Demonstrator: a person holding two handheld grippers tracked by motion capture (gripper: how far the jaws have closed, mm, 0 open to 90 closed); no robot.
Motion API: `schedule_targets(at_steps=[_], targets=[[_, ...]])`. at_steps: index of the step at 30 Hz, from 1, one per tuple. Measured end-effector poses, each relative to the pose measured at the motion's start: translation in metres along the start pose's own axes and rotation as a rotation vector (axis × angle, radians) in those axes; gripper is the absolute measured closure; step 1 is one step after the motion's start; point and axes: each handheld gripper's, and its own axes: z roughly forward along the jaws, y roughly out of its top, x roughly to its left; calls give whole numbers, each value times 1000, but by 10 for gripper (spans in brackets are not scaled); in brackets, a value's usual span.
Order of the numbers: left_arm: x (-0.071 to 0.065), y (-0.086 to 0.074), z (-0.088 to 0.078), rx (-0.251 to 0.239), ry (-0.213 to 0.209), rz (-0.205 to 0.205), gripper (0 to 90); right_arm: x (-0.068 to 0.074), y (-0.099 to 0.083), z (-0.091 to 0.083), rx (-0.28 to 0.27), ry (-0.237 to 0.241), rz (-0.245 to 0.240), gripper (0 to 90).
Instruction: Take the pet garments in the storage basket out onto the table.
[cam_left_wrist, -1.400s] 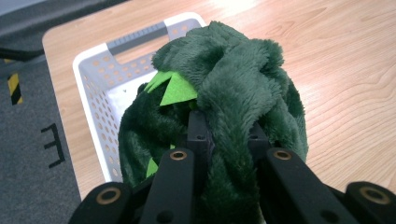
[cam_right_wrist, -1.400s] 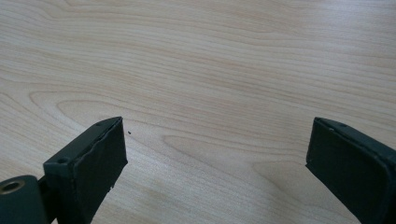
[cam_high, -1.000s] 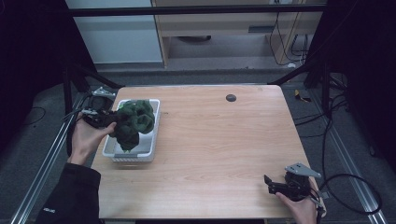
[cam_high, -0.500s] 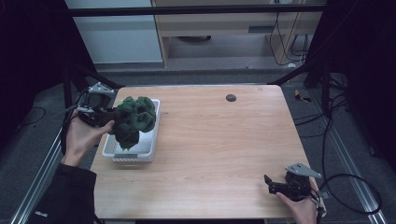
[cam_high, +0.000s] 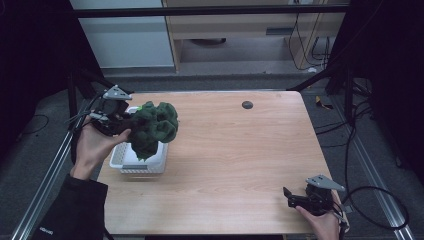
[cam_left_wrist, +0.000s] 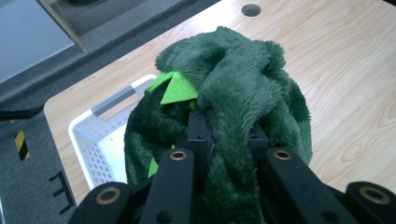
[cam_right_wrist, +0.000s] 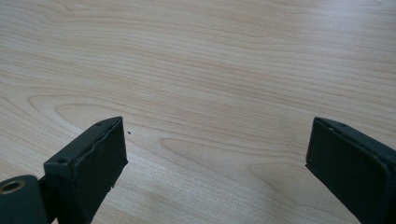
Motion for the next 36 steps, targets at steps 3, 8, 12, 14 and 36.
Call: schedule_targets(at_steps=[3, 8, 12, 14, 36], targets=[[-5, 4, 1, -8, -4, 22, 788, 0, 0, 0, -3, -3, -4, 52], [-15, 8, 6, 0, -26, 47, 788, 0, 0, 0, -8, -5, -7, 52], [-26, 12, 11, 12, -48, 62, 788, 0, 0, -1, -13, -4, -5, 52], [-31, 14, 14, 16, -54, 72, 788, 0, 0, -1, -15, -6, -7, 52], [-72, 33, 37, 18, -139, 141, 787, -1, 0, -1, -24, -8, -11, 49]])
